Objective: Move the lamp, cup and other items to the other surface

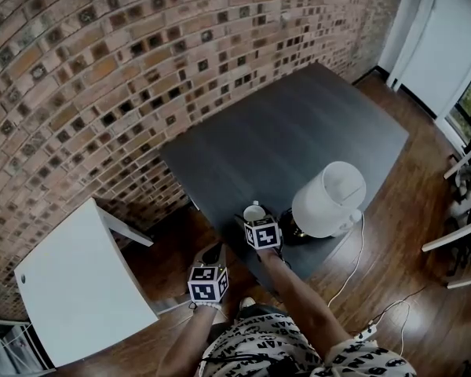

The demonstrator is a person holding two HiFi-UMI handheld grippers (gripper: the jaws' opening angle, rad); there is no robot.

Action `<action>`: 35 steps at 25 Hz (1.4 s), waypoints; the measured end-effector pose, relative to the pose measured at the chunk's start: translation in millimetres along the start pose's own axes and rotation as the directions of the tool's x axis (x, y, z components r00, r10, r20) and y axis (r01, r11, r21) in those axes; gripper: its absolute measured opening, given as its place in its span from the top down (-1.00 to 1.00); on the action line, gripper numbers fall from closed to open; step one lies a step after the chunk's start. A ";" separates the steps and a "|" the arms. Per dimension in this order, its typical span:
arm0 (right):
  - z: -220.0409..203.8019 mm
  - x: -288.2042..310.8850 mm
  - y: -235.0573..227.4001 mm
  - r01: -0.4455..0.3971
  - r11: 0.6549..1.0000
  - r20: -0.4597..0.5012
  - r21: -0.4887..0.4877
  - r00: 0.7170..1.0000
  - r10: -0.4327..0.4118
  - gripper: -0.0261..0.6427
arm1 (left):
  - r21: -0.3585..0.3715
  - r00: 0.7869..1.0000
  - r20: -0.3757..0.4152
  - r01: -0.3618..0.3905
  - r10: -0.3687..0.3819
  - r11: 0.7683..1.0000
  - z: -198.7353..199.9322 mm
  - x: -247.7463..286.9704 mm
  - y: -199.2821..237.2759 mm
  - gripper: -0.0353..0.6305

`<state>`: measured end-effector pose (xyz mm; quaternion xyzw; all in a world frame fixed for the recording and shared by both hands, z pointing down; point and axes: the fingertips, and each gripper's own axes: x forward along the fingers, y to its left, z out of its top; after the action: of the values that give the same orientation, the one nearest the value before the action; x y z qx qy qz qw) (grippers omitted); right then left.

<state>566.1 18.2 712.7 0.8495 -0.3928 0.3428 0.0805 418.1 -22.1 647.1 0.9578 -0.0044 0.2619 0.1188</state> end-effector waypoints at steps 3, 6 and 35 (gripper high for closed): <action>1.8 2.4 2.1 0.000 1.000 0.010 -0.012 1.000 0.000 -0.36 | 0.002 1.000 0.000 0.003 -0.003 1.000 1.6 0.6 1.7 0.89; 1.9 2.8 3.7 0.018 0.998 0.017 -0.054 1.000 -0.017 -0.39 | 0.001 1.000 -0.005 0.006 -0.006 1.000 1.8 0.7 2.1 0.89; -140.3 -318.3 69.5 0.232 0.937 0.200 0.260 0.937 -0.287 0.92 | 0.094 0.958 -0.027 0.285 -0.284 0.954 -54.3 -160.1 -116.2 0.89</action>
<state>297.8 222.9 603.5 0.9322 -0.2404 0.2696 -0.0217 261.0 94.7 585.8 0.9513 0.1470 0.2484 0.1086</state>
